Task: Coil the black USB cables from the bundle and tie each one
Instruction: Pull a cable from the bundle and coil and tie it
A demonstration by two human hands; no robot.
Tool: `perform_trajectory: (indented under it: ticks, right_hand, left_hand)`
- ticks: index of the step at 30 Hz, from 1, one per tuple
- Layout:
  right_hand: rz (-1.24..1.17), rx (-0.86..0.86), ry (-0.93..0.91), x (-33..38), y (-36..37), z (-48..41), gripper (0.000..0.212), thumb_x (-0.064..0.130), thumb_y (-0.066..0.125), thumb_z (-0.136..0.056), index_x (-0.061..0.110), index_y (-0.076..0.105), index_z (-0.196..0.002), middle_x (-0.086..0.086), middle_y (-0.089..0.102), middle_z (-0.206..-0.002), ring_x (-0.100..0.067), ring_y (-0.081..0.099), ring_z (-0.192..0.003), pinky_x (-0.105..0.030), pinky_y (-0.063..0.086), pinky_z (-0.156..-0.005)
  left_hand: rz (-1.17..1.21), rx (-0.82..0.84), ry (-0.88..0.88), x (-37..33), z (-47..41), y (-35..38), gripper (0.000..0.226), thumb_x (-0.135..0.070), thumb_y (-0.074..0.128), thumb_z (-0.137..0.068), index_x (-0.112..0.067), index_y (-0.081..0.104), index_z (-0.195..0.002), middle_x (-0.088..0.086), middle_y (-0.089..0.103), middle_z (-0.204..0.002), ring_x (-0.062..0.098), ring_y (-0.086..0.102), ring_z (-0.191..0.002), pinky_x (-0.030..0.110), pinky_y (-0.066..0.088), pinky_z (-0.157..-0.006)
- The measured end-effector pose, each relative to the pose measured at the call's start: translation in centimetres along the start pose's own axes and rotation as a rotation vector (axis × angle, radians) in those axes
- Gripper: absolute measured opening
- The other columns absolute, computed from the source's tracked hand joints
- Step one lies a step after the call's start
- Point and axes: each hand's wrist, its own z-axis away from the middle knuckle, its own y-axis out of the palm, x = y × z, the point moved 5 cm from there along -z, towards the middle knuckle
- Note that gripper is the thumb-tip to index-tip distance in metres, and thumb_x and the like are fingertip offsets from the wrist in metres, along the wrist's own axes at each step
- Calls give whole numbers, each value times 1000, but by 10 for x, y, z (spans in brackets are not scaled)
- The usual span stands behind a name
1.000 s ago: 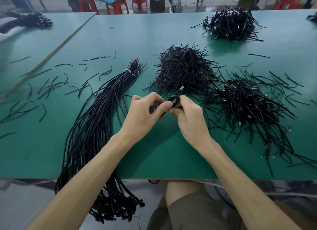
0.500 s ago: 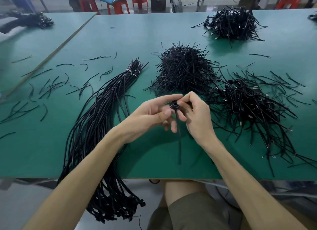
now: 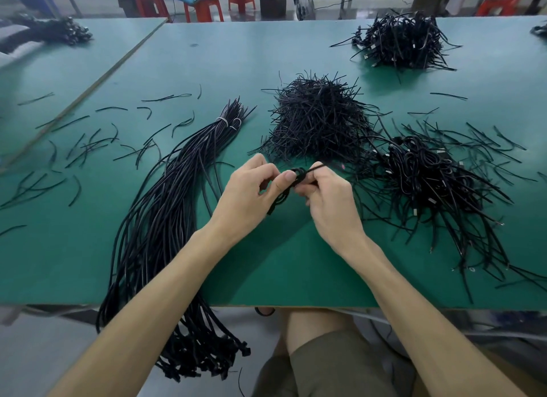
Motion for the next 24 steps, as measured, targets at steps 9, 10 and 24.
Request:
perform_trajectory:
  ticks: [9, 10, 24]
  right_hand:
    - [26, -65, -119, 3, -3, 5, 25, -14, 43, -88, 9, 53, -83, 13, 54, -86, 16, 60, -89, -6, 46, -70]
    - [27, -72, -127, 3, -3, 6, 26, -14, 43, -88, 9, 52, -83, 13, 54, -86, 15, 60, -90, -6, 47, -71]
    - [112, -141, -263, 7, -3, 10, 38, -28, 43, -78, 8, 49, -88, 10, 45, -91, 20, 54, -95, -29, 57, -73]
  left_hand:
    - [183, 158, -143, -1, 2, 8, 63, -42, 43, -109, 4, 65, -71, 5, 57, -48, 14, 48, -42, 24, 38, -49]
    - [227, 172, -162, -2, 3, 8, 63, -41, 43, -109, 4, 66, -71, 8, 58, -48, 16, 49, -41, 23, 38, -49]
    - [754, 560, -403, -5, 12, 16, 50, -45, 44, -108, -16, 68, -74, 2, 56, -65, 21, 58, -46, 25, 44, -43]
